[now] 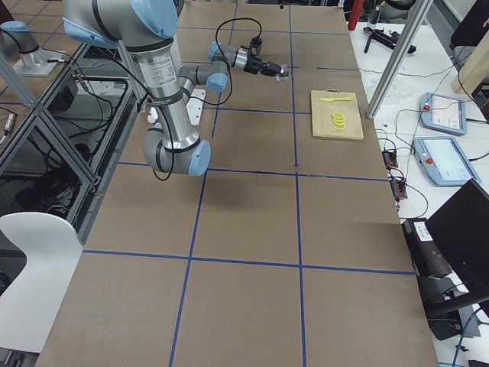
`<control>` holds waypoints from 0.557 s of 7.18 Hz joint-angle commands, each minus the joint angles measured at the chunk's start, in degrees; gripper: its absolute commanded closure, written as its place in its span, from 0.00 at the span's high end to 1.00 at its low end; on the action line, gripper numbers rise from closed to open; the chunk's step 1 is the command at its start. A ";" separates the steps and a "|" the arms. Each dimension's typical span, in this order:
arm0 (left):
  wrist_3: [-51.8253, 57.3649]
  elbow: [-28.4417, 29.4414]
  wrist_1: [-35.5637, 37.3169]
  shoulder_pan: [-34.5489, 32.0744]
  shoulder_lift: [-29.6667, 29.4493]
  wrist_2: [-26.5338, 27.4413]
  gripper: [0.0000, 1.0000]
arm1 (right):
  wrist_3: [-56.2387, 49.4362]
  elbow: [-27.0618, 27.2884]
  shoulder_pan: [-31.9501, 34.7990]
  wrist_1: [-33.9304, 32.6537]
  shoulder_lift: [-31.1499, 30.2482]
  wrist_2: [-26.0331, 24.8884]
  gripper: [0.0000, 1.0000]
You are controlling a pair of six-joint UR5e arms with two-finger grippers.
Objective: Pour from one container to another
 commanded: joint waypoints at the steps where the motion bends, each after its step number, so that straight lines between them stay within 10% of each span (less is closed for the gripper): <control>1: -0.02 -0.51 8.01 -5.25 0.00 -4.75 1.00 | -0.02 0.00 0.00 -0.02 0.00 0.00 0.00; 4: -0.02 -1.66 7.58 -5.90 -1.65 0.31 1.00 | 0.86 -0.35 -0.18 10.98 -5.76 0.44 0.00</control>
